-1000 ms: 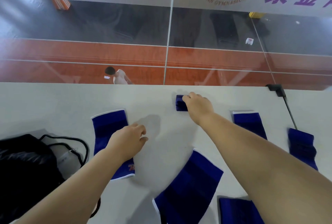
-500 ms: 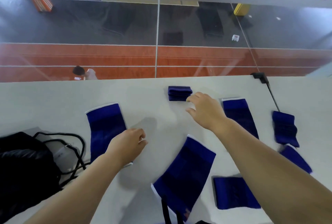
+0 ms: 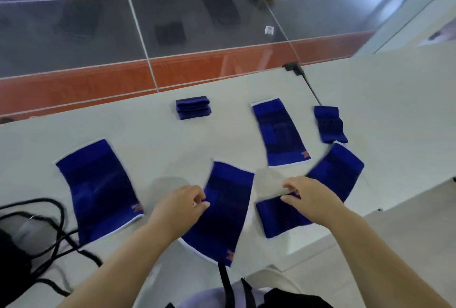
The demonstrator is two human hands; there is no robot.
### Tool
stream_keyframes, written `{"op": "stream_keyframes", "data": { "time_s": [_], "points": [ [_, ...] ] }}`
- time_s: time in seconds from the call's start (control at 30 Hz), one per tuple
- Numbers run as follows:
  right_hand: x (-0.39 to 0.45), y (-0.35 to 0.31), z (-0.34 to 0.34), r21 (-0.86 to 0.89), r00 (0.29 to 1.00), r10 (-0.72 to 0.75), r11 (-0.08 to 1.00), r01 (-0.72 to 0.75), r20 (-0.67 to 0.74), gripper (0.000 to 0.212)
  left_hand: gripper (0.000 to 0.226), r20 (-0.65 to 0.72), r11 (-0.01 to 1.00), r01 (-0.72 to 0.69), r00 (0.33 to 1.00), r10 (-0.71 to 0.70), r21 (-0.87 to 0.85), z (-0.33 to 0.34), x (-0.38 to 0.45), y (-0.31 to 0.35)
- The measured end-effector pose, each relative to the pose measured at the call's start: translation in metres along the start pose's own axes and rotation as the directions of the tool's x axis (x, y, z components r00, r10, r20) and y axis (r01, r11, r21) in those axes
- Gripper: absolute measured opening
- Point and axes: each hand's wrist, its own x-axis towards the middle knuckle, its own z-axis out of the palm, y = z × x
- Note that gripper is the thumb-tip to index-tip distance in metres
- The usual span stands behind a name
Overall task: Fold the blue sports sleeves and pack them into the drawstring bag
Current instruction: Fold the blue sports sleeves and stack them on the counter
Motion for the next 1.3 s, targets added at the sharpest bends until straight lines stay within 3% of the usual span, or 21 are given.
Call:
{"op": "stream_keyframes", "data": {
  "time_s": [0.27, 0.37, 0.47, 0.63, 0.73, 0.8, 0.93, 1.1, 1.2, 1.3],
  "points": [
    [0.0, 0.071, -0.026, 0.016, 0.989, 0.106, 0.994, -0.108, 0.099, 0.044, 0.015, 0.016, 0.994, -0.084, 0.996, 0.084, 0.075, 0.028, 0.016, 0.068],
    [0.009, 0.096, -0.041, -0.014, 0.988, 0.072, 0.997, -0.071, 0.136, 0.046, 0.016, -0.003, 0.996, -0.067, 0.998, 0.068, 0.054, 0.047, 0.026, 0.098],
    [0.02, 0.121, -0.056, -0.058, 0.99, 0.036, 0.998, -0.028, 0.134, 0.048, 0.031, 0.009, 0.998, -0.062, 0.998, 0.061, 0.031, 0.073, 0.038, 0.126],
    [0.038, 0.15, -0.074, -0.103, 0.988, -0.051, 0.992, 0.067, 0.147, 0.049, 0.047, 0.067, 0.985, -0.018, 0.998, 0.006, 0.172, 0.106, 0.055, 0.155],
    [0.046, 0.158, -0.079, -0.122, 0.981, -0.11, 0.984, 0.13, 0.162, 0.049, 0.046, 0.056, 0.975, 0.039, 0.997, -0.052, 0.216, 0.115, 0.058, 0.162],
    [0.051, 0.161, -0.081, -0.127, 0.974, -0.144, 0.978, 0.167, 0.173, 0.049, 0.041, 0.056, 0.982, 0.11, 0.991, -0.12, 0.157, 0.118, 0.058, 0.166],
    [0.057, 0.167, -0.084, -0.136, 0.966, -0.179, 0.969, 0.206, 0.188, 0.048, 0.019, 0.006, 0.982, 0.158, 0.987, -0.159, 0.1, 0.12, 0.059, 0.167],
    [0.067, 0.169, -0.089, -0.135, 0.962, -0.191, 0.966, 0.22, 0.195, 0.048, 0.032, 0.084, 0.983, 0.14, 0.985, -0.151, 0.123, 0.119, 0.057, 0.169],
    [0.074, 0.169, -0.093, -0.129, 0.965, -0.188, 0.969, 0.213, 0.183, 0.048, 0.019, 0.091, 0.979, 0.129, 0.985, -0.145, 0.16, 0.118, 0.061, 0.171],
    [0.078, 0.168, -0.096, -0.124, 0.964, -0.207, 0.966, 0.229, 0.168, 0.044, 0.029, 0.095, 0.977, 0.176, 0.978, -0.187, 0.12, 0.109, 0.065, 0.175]
  ]
}}
